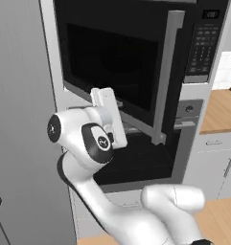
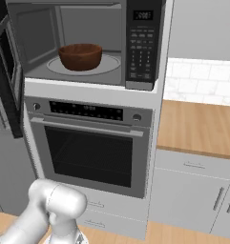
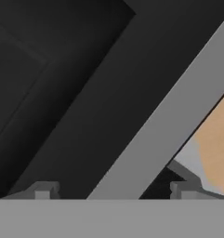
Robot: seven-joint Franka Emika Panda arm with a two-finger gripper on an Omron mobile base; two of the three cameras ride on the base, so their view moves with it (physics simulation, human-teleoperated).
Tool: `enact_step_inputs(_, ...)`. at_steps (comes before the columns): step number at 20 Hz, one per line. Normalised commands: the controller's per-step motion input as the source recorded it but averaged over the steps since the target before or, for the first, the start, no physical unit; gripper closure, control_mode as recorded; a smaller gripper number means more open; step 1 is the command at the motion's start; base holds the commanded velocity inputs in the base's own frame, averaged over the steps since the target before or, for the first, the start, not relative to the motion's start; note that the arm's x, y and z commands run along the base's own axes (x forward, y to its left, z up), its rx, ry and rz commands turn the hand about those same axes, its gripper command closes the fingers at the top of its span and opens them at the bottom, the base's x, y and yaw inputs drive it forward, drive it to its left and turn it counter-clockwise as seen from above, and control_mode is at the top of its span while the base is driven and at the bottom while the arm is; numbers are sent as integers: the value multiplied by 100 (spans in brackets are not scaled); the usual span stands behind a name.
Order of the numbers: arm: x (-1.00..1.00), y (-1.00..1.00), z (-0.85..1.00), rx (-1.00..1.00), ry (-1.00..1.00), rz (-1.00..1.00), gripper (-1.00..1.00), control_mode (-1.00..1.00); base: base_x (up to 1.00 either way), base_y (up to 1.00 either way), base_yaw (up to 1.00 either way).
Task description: Pick the tomato from the sink and place it in the bowl. Then pick the bowl and place it in the microwave. Then close the microwave door and press the start button.
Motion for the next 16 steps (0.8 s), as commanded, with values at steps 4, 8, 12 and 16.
enact_step_inputs(4,83,-100,26,0,13,0,-100,-100,0,0,0)
enact_step_inputs(8,96,-100,44,0,15,0,-100,-100,0,0,0)
enact_step_inputs(12,100,-100,40,0,19,0,-100,-100,0,0,0)
enact_step_inputs(16,100,-92,25,0,21,3,-100,-100,0,0,0)
